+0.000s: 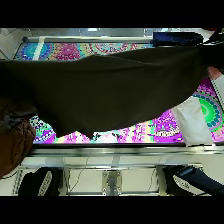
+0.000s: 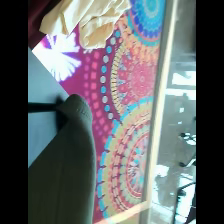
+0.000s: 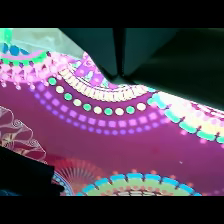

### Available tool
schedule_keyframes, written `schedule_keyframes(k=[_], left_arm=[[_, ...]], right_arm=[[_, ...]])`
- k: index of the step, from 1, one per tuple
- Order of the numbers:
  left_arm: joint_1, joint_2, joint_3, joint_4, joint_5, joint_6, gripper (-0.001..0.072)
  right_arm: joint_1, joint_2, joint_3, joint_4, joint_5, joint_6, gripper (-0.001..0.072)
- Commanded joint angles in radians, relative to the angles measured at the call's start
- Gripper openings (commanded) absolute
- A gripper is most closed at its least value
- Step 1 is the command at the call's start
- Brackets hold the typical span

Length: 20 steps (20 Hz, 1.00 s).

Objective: Fold the shirts.

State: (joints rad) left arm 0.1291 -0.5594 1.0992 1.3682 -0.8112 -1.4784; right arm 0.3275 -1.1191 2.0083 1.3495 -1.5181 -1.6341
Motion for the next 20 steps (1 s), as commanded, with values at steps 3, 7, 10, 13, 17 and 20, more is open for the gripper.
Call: schedule_keyframes(k=[3,7,10,13,17,20], left_arm=[[-0.011,-0.448,0.024,-0.016,0.263,0.047,0.0007],[-0.048,-0.751,0.085,-0.016,0.417,0.046,0.0009],[-0.072,-0.883,0.129,-0.016,0.531,0.019,0.0634],[-0.043,-0.858,0.192,-0.016,0.563,-0.055,0.0653],[0.072,-0.656,0.196,-0.005,0.332,-0.059,0.0651],[0.187,-0.540,0.167,0.126,-0.134,-0.060,0.0642]], right_arm=[[-0.186,-0.323,-0.028,-0.057,0.127,0.024,0.0014],[-0.336,-0.581,-0.028,0.179,0.331,0.204,0.0017],[-0.340,-0.681,-0.027,0.182,0.442,0.300,0.0519],[-0.341,-0.680,0.025,0.116,0.387,0.283,0.0531],[-0.368,-0.597,0.044,-0.214,0.084,0.126,0.0530],[-0.446,-0.571,0.030,-0.257,-0.211,0.015,0.0530]])
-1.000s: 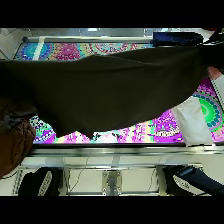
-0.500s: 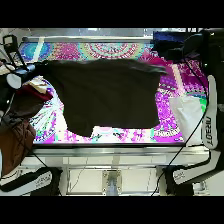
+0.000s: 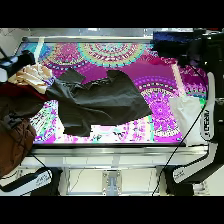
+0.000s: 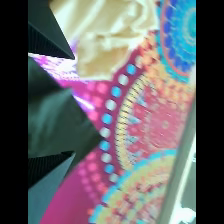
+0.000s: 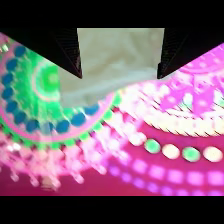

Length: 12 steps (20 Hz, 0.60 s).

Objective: Fold the shirts.

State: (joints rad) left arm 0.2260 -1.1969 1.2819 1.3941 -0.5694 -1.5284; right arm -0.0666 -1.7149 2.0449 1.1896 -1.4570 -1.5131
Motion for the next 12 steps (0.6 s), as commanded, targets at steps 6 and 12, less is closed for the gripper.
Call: schedule_keyframes(k=[6,12], left_arm=[[0.254,0.363,-0.614,-0.021,-0.518,-0.010,0.0642],[0.253,0.348,-0.949,-0.615,-0.181,0.033,0.0642]], right_arm=[[-0.144,0.115,-0.370,0.381,-0.253,-0.096,0.0529],[0.022,0.123,-0.520,0.389,-0.037,-0.097,0.0529]])
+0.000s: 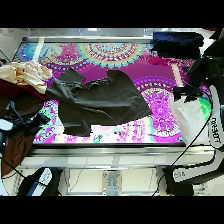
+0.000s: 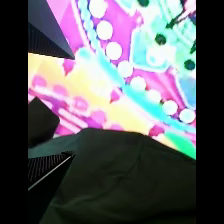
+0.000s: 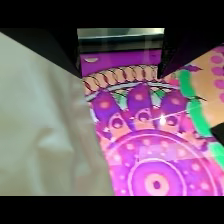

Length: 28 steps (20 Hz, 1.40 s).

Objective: Fold the shirts.

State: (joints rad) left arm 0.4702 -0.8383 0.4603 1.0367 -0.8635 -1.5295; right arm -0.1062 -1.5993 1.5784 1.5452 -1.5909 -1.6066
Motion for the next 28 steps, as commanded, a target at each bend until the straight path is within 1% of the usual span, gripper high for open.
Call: schedule_keyframes(k=[1,2,3,6,8,13,14,15,16,17,18,19,20,23,24,25,26,28], left_arm=[[0.010,-0.042,-0.127,-0.269,0.113,0.046,0.0642],[0.010,-0.071,-0.127,-0.301,0.125,0.065,0.0642],[0.010,-0.095,-0.127,-0.351,0.148,0.104,0.0642],[0.009,-0.169,-0.127,-0.573,0.153,0.269,0.0642],[0.009,-0.216,-0.127,-0.657,0.153,0.342,0.0642],[-0.016,-0.319,-0.122,-0.742,0.154,0.412,0.0640],[-0.030,-0.335,-0.122,-0.789,0.154,0.454,0.0586],[-0.045,-0.348,-0.122,-0.832,0.154,0.482,0.0558],[-0.060,-0.362,-0.122,-0.871,0.153,0.497,0.0551],[-0.071,-0.369,-0.122,-0.889,0.154,0.498,0.0478],[-0.076,-0.370,-0.120,-0.888,0.153,0.499,0.0346],[-0.076,-0.370,-0.118,-0.888,0.151,0.499,0.0163],[-0.076,-0.370,-0.115,-0.889,0.151,0.500,0.0013],[-0.075,-0.370,-0.100,-0.889,0.138,0.521,0.0010],[-0.075,-0.369,-0.095,-0.888,0.129,0.521,0.0010],[-0.075,-0.364,-0.093,-0.888,0.124,0.521,0.0010],[-0.075,-0.356,-0.093,-0.888,0.121,0.521,0.0010],[-0.074,-0.339,-0.093,-0.889,0.119,0.522,0.0010]], right_arm=[[0.085,0.007,-0.049,0.032,0.120,-0.004,0.0529],[0.109,0.007,-0.045,0.031,0.139,-0.005,0.0530],[0.130,0.007,-0.045,0.031,0.148,-0.007,0.0529],[0.177,0.007,-0.045,0.029,0.160,-0.008,0.0529],[0.194,0.007,-0.045,0.029,0.160,-0.007,0.0529],[0.200,0.008,-0.045,0.028,0.139,-0.002,0.0529],[0.200,0.008,-0.045,0.026,0.132,-0.002,0.0529],[0.200,0.008,-0.045,0.025,0.130,-0.002,0.0528],[0.200,0.008,-0.045,0.025,0.126,-0.002,0.0528],[0.200,0.008,-0.043,0.019,0.112,-0.003,0.0528],[0.200,0.008,-0.035,-0.011,0.090,-0.003,0.0528],[0.200,0.013,-0.023,-0.060,0.066,-0.008,0.0528],[0.199,0.028,-0.010,-0.133,0.051,-0.008,0.0528],[0.180,0.121,-0.003,-0.335,0.092,-0.011,0.0528],[0.143,0.150,-0.005,-0.332,0.113,0.005,0.0527],[0.082,0.177,-0.024,-0.283,0.116,0.040,0.0526],[0.002,0.199,-0.066,-0.195,0.106,0.080,0.0526],[-0.160,0.235,-0.217,0.050,0.106,0.151,0.0517]])
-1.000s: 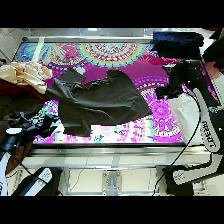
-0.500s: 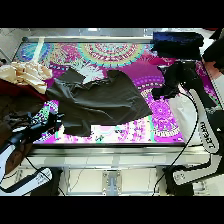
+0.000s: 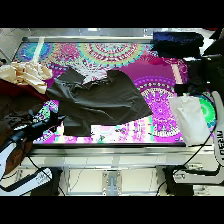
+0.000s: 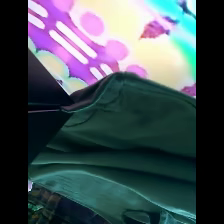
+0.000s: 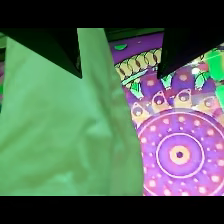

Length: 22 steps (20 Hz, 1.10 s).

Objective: Fold the shirts.

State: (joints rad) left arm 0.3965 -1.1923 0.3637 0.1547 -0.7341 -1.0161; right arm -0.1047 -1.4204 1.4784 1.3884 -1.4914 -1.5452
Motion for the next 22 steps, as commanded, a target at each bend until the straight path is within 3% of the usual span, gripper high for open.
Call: schedule_keyframes(k=[1,3,7,14,19,20,22], left_arm=[[0.000,0.022,0.004,-0.007,-0.010,0.011,0.0010],[-0.001,0.030,0.004,-0.006,-0.010,0.011,0.0010],[-0.001,0.032,0.004,-0.007,-0.010,0.011,0.0010],[-0.001,0.032,0.004,-0.006,-0.010,0.011,0.0010],[-0.001,0.032,0.004,-0.006,-0.010,0.011,0.0010],[-0.001,0.032,0.004,-0.006,-0.010,0.013,0.0010],[-0.001,0.032,0.004,-0.007,-0.010,0.015,0.0010]], right_arm=[[-0.233,0.071,-0.225,0.353,0.033,0.097,0.0499],[-0.313,0.085,-0.443,0.626,0.156,0.045,0.0479],[-0.288,0.084,-0.731,1.062,0.552,-0.167,0.0477],[-0.106,0.015,-0.745,1.097,0.730,-0.163,0.0478],[-0.011,-0.051,-0.695,1.096,0.774,-0.114,0.0470],[-0.006,-0.059,-0.682,1.099,0.772,-0.111,0.0374],[0.000,-0.059,-0.654,1.095,0.764,-0.089,0.0023]])
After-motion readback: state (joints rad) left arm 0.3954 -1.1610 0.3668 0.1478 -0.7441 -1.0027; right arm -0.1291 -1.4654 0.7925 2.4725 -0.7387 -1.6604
